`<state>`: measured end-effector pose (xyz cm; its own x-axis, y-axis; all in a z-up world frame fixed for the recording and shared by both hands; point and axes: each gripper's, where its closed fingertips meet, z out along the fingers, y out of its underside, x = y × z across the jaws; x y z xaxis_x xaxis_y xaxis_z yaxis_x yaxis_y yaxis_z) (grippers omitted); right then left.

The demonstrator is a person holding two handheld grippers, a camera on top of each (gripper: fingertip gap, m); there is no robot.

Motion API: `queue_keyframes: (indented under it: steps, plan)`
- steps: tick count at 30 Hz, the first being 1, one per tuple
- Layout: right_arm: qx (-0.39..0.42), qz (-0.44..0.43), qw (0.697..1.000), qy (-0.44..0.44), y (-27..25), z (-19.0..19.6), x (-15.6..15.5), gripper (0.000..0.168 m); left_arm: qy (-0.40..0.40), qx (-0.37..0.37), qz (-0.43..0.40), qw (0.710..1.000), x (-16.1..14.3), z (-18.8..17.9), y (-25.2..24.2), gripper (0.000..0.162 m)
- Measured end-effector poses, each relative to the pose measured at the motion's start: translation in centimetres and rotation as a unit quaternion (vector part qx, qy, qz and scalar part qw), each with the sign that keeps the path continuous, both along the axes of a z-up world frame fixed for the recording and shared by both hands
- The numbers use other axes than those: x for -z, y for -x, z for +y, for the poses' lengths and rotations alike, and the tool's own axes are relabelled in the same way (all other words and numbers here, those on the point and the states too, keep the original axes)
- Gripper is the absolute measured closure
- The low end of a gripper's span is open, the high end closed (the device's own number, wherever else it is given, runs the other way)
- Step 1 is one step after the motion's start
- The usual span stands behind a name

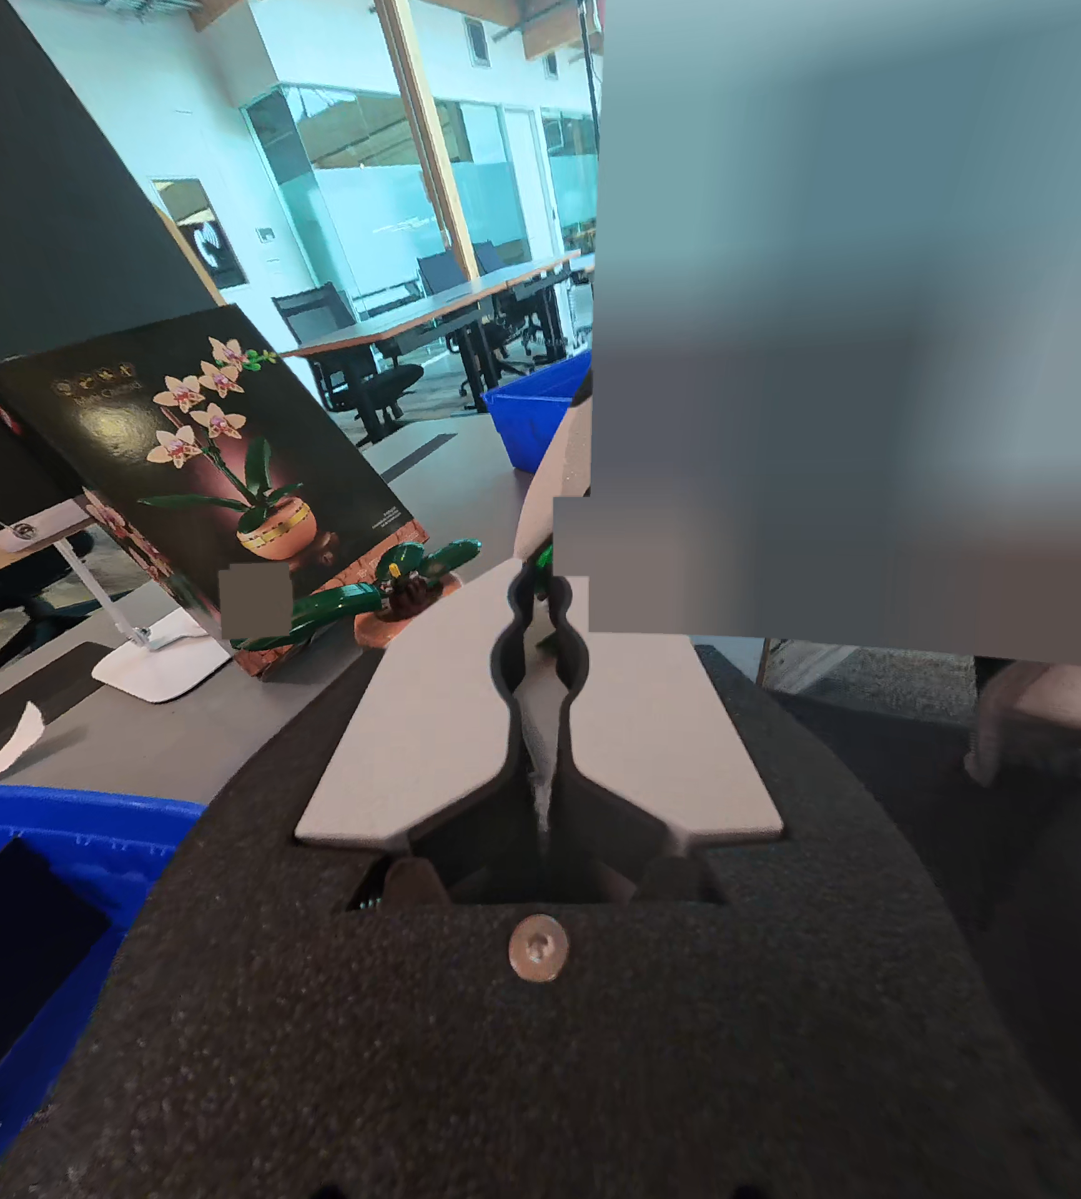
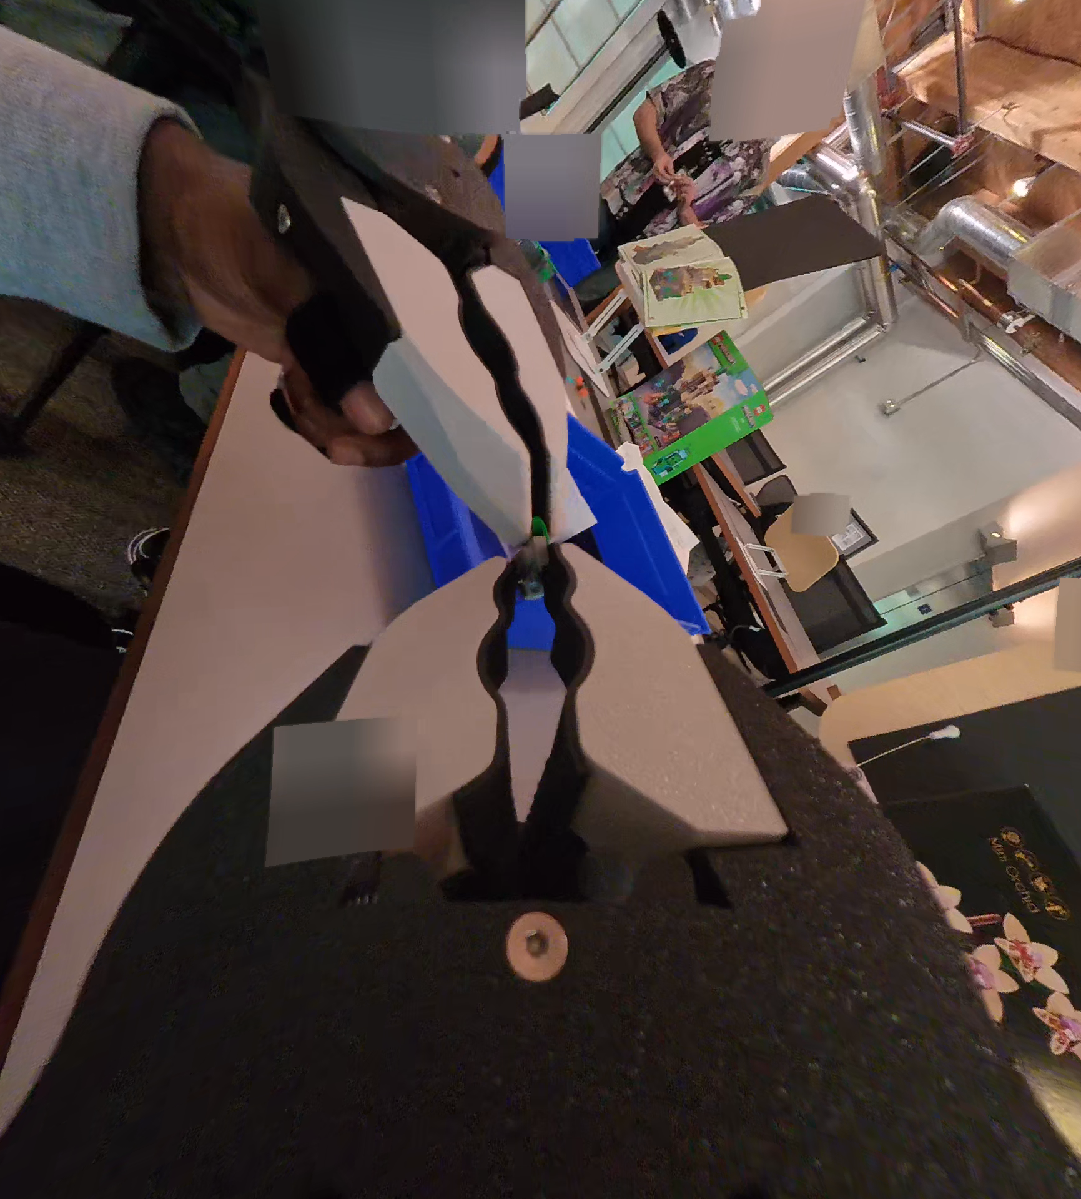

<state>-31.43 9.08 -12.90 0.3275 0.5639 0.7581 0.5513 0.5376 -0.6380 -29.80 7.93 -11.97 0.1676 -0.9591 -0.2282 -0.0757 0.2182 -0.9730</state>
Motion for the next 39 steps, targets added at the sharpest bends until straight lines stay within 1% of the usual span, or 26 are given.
queue_keyframes:
  steps: [2,3,5,6,8,10,11,12,13,14,16,18,21,23,24,25,28,31,34,39]
  plan:
    - [0.013,-0.012,1.0,-0.015,-0.1,0.4,0.3,0.16,-0.008,-0.013,0.006,1.0,0.2,0.2,-0.2,0.159]
    - [0.029,-0.017,0.998,-0.049,-0.2,0.7,0.0,0.16,0.002,-0.022,-0.008,1.0,0.0,0.5,-0.3,0.158]
    - [0.069,-0.034,0.989,-0.128,-0.4,1.1,-0.6,0.159,0.059,-0.022,-0.052,0.997,-0.5,1.0,-0.4,0.158]
    - [0.085,-0.044,0.984,-0.151,-0.5,1.4,-0.5,0.159,0.088,-0.022,-0.064,0.994,-0.4,1.2,-0.4,0.157]
    - [0.106,-0.043,0.976,-0.184,-0.7,1.8,-0.4,0.16,0.127,-0.033,-0.081,0.988,-0.1,1.8,-0.5,0.159]
    - [0.118,-0.031,0.973,-0.197,-0.8,2.1,-0.5,0.16,0.161,-0.05,-0.105,0.98,0.0,2.5,-0.6,0.162]
    - [0.111,-0.026,0.97,-0.213,-0.6,1.8,-0.7,0.161,0.175,-0.06,-0.125,0.975,-0.1,3.0,-0.3,0.162]
    - [0.069,-0.042,0.976,-0.202,0.5,1.0,0.3,0.162,0.183,-0.057,-0.136,0.972,-0.1,3.3,-0.1,0.162]
    - [0.065,-0.049,0.981,-0.178,1.1,1.1,1.2,0.162,0.186,-0.038,-0.125,0.974,0.1,3.0,-0.3,0.162]
    - [0.079,-0.044,0.981,-0.169,1.2,1.7,1.5,0.161,0.175,-0.024,-0.112,0.978,0.1,2.6,-0.6,0.162]
    - [0.061,-0.021,0.99,-0.124,1.2,2.0,2.0,0.161,0.114,-0.034,-0.088,0.989,0.1,2.3,-0.5,0.162]
    - [0.041,0.021,0.997,-0.068,0.4,2.1,1.6,0.161,0.06,-0.044,-0.055,0.996,0.3,2.4,0.0,0.161]
    - [0.02,0.063,0.998,-0.011,-0.8,2.1,0.9,0.161,-0.011,-0.002,-0.022,1.0,0.5,1.2,0.6,0.156]
    - [0.002,0.08,0.997,0.008,-1.0,1.8,0.7,0.161,-0.067,-0.019,0.03,0.997,1.3,1.2,0.6,0.152]
    - [-0.007,0.075,0.997,0.015,-1.0,1.6,0.8,0.161,-0.093,-0.035,0.052,0.994,1.6,1.3,0.5,0.146]
    - [-0.011,0.068,0.997,0.017,-0.9,1.5,1.0,0.161,-0.113,-0.045,0.066,0.99,1.7,1.3,0.3,0.145]
    - [-0.024,0.042,0.999,0.021,-0.6,1.0,1.6,0.161,-0.136,-0.046,0.067,0.987,1.4,0.7,-0.2,0.147]
    - [-0.041,0.036,0.998,0.033,-0.3,0.4,1.7,0.161,-0.156,-0.047,0.1,0.982,2.2,0.8,-0.1,0.149]
    - [-0.051,0.021,0.997,0.048,-0.2,0.0,2.2,0.161,-0.182,-0.041,0.109,0.976,2.4,0.4,-0.3,0.157]
    - [-0.049,0.013,0.996,0.068,-0.2,0.1,2.6,0.162,-0.191,-0.036,0.114,0.974,2.5,0.3,-0.4,0.159]
